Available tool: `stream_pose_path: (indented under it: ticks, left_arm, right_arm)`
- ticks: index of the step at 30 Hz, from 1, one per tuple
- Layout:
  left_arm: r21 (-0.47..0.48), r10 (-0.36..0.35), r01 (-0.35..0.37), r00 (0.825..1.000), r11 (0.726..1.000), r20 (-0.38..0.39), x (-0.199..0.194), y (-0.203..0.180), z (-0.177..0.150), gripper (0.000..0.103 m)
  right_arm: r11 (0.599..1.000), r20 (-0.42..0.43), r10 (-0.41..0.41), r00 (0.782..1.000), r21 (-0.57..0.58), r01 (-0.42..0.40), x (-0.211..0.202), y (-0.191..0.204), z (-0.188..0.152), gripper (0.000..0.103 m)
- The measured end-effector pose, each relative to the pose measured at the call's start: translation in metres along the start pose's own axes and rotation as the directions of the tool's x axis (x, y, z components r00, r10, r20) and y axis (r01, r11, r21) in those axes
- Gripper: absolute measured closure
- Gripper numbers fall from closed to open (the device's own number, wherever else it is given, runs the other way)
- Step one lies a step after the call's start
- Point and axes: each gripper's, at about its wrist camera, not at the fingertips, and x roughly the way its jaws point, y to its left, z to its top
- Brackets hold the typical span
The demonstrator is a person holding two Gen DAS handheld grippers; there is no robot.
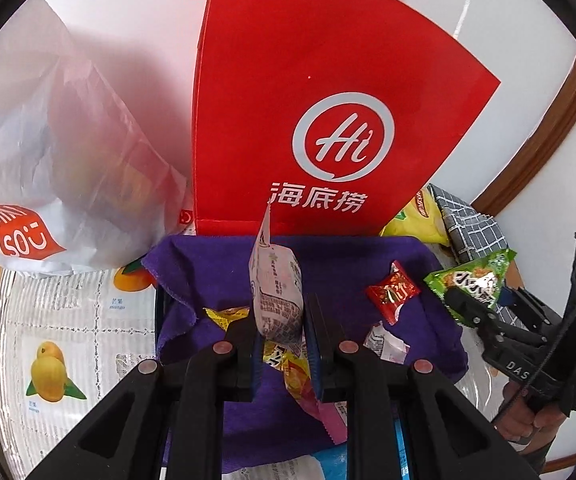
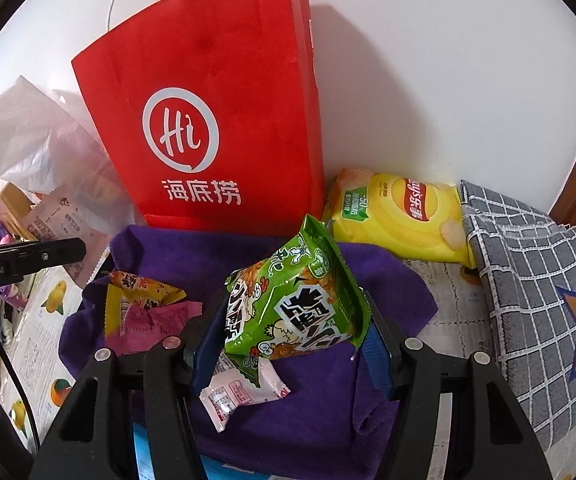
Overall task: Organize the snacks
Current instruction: 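Carry the white paper packet with the left tool while the right tool carries the green bag over the towel, then open the right tool dropping the green bag while the left tool releases the paper packet onto the towel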
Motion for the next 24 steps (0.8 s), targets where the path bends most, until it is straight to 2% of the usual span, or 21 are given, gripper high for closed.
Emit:
stream_pose_path:
  ticks: [8, 17, 24]
  left_arm:
    - [-0.017, -0.004, 0.004, 1.0, 1.0, -0.015, 0.006, 0.006, 0.0, 0.085]
    - [-0.002, -0.003, 0.003, 0.999, 1.0, -0.04, 0.012, 0.002, -0.002, 0.085]
    - [0.024, -0.011, 0.013, 0.996, 1.0, -0.086, 0.022, -0.009, -0.007, 0.085]
  right_arm:
    - [1.0, -0.007, 0.001, 1.0, -0.019, -0.001, -0.004, -0.005, -0.001, 0.042]
    - [0.998, -0.068, 0.022, 0.997, -0.049, -0.025, 0.013, 0.006, -0.005, 0.042]
    - [0.995, -0.115, 0.053, 0.992, -0.076, -0.062, 0.027, 0.016, -0.014, 0.042]
